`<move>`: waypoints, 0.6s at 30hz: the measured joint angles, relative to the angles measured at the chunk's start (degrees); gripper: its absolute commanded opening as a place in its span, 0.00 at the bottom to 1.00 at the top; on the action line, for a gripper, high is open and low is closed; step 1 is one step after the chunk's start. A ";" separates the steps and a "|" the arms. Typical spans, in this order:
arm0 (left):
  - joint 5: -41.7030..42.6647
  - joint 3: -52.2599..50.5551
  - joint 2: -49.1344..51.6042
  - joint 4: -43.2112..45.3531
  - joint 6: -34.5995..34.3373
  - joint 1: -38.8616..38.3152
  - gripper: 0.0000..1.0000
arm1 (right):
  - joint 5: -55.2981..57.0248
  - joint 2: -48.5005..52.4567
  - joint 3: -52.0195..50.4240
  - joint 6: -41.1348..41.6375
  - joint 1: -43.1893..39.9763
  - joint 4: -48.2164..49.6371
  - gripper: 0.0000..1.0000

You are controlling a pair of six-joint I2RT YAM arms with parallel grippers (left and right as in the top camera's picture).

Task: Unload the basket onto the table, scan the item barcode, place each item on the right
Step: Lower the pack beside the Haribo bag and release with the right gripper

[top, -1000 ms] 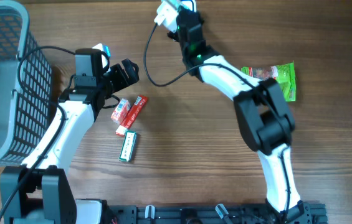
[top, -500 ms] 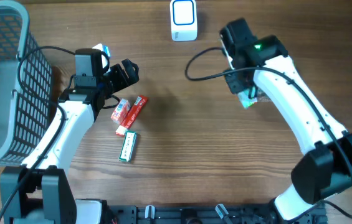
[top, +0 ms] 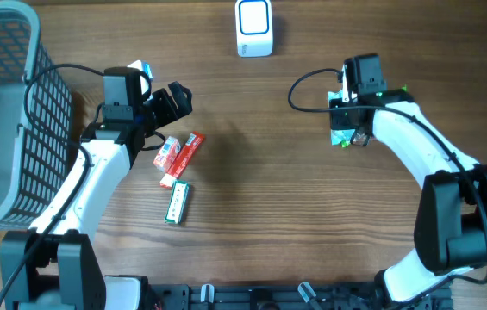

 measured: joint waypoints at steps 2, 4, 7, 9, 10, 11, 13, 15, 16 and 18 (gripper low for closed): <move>0.00 0.00 0.00 -0.02 0.00 0.00 1.00 | 4.13 0.00 -1.53 0.35 -0.17 0.70 0.04; 0.00 0.00 0.00 -0.02 0.00 0.00 1.00 | 7.58 0.00 -1.60 0.35 -1.07 -0.74 0.04; 0.00 0.00 0.00 -0.02 0.00 0.00 1.00 | 10.62 0.00 -1.64 0.33 -4.28 -1.81 0.05; 0.00 0.00 0.00 -0.02 0.00 0.00 1.00 | 11.37 0.00 -1.64 0.26 -5.88 -1.99 0.50; 0.00 0.00 0.00 -0.02 0.00 0.00 1.00 | 11.78 0.00 -1.64 0.09 -6.36 -2.05 0.73; 0.00 0.00 0.00 -0.02 0.00 0.00 1.00 | 11.98 0.00 -1.64 -0.61 -6.43 -2.05 0.78; 0.00 0.00 0.00 -0.02 0.00 0.00 1.00 | 12.09 0.00 -1.38 -1.88 -6.43 -4.31 0.84; 0.00 0.00 0.00 -0.02 0.00 0.00 1.00 | 10.47 0.00 0.50 -2.34 -6.43 -7.69 0.95; 0.02 0.00 0.00 -0.02 0.00 0.00 1.00 | 8.39 -0.17 1.99 -2.58 -6.45 -8.90 1.00; 0.00 0.00 0.00 -0.02 0.00 0.00 1.00 | -2.47 -2.84 5.27 -2.91 -6.43 -11.37 1.00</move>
